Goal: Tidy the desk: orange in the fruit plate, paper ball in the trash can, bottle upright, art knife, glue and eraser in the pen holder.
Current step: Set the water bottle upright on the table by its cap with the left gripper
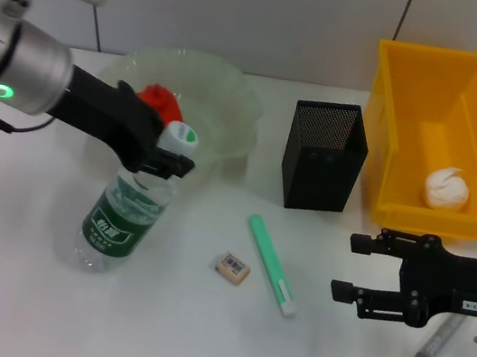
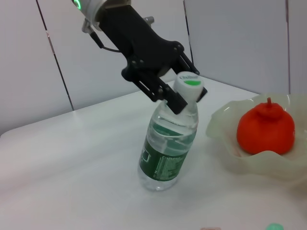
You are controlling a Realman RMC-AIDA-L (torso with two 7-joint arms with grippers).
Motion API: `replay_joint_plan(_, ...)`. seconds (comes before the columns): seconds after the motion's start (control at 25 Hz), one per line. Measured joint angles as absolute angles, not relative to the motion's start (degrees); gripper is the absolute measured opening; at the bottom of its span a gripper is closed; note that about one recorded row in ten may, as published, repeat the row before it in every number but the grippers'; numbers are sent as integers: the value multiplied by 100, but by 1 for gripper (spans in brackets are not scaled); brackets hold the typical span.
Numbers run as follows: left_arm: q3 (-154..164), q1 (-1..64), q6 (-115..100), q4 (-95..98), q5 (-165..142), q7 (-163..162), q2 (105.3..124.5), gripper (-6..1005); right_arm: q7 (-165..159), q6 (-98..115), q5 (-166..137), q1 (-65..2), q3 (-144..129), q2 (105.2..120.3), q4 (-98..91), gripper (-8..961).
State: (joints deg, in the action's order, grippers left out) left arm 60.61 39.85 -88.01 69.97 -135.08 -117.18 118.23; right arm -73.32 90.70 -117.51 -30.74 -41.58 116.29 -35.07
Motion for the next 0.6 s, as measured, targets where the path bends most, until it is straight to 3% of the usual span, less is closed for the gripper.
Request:
replay_joint_plan(0.28, 5066, 3985, -9441, 7036, -13383, -11316, 11796, 453, -7369, 9070, -11751, -3106, -4157, 11629, -3500, 794)
replay_joint_plan(0.6, 4591, 3540, -9677, 7190, -12626, -10976, 11651, 457, -7414, 9076, -11746, -3135, -4173, 11628, -3507, 794)
